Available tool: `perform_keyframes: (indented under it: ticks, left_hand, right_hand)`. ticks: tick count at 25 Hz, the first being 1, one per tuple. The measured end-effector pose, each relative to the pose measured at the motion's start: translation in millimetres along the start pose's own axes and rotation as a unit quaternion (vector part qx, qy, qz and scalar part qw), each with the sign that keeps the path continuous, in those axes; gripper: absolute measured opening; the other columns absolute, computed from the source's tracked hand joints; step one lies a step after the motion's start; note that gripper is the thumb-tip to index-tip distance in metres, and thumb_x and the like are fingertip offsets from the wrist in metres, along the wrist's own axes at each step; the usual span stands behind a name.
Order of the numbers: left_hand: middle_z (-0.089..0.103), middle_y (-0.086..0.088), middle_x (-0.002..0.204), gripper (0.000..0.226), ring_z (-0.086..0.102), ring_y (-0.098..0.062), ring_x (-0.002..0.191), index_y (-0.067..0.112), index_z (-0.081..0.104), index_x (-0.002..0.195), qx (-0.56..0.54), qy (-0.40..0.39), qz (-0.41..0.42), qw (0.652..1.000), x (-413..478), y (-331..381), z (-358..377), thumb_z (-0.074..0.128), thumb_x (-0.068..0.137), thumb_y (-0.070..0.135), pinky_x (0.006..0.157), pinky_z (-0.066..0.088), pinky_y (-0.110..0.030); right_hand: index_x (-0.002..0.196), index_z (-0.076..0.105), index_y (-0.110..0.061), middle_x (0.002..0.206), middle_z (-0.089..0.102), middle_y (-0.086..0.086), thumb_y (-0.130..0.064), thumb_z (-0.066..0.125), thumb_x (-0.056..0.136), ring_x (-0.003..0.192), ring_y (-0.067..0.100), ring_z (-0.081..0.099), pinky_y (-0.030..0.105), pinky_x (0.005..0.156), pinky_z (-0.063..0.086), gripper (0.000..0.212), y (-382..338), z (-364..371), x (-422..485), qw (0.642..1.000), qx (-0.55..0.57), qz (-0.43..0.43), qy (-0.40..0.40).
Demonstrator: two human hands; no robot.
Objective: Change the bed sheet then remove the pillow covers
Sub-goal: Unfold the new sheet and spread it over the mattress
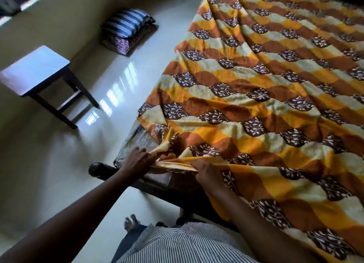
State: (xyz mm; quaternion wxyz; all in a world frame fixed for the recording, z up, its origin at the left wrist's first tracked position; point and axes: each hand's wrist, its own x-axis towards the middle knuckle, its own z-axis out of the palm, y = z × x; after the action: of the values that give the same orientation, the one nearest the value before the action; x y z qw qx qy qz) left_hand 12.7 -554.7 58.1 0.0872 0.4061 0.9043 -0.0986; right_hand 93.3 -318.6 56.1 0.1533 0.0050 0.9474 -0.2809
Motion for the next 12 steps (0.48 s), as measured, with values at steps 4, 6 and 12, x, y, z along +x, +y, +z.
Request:
perform_keyframes:
  ticks: [4,6,12]
  left_hand:
    - [0.05,0.004,0.129,0.04,0.042,-0.02,0.121,0.031,0.048,0.129,-0.027,-0.142,-0.067,0.987,-23,-21,9,0.047,0.09,0.037,0.092,0.033,-0.034]
    - [0.042,0.003,0.136,0.055,0.038,-0.021,0.125,0.032,0.039,0.137,-0.078,-0.169,-0.049,0.981,-35,-31,11,0.054,0.086,0.045,0.096,0.033,-0.035]
    - [0.048,-0.009,0.136,0.049,0.048,-0.027,0.122,0.019,0.039,0.138,-0.3,-0.061,-0.128,0.944,-21,-64,20,0.048,0.094,0.038,0.095,0.041,-0.035]
  right_hand:
    - [0.13,0.052,-0.022,0.132,0.054,0.003,-0.016,0.059,0.086,0.123,0.021,0.049,0.03,0.099,0.039,0.044,-22,28,-3,0.996,0.02,0.059,-0.069]
    - [0.136,0.043,-0.027,0.139,0.047,0.002,-0.032,0.066,0.083,0.128,0.019,0.042,0.031,0.104,0.035,0.058,-41,44,-2,0.989,0.037,0.08,-0.115]
    - [0.129,0.053,-0.02,0.13,0.052,0.007,-0.021,0.058,0.089,0.12,0.023,0.049,0.029,0.096,0.039,0.04,-97,48,40,0.993,0.068,0.091,0.015]
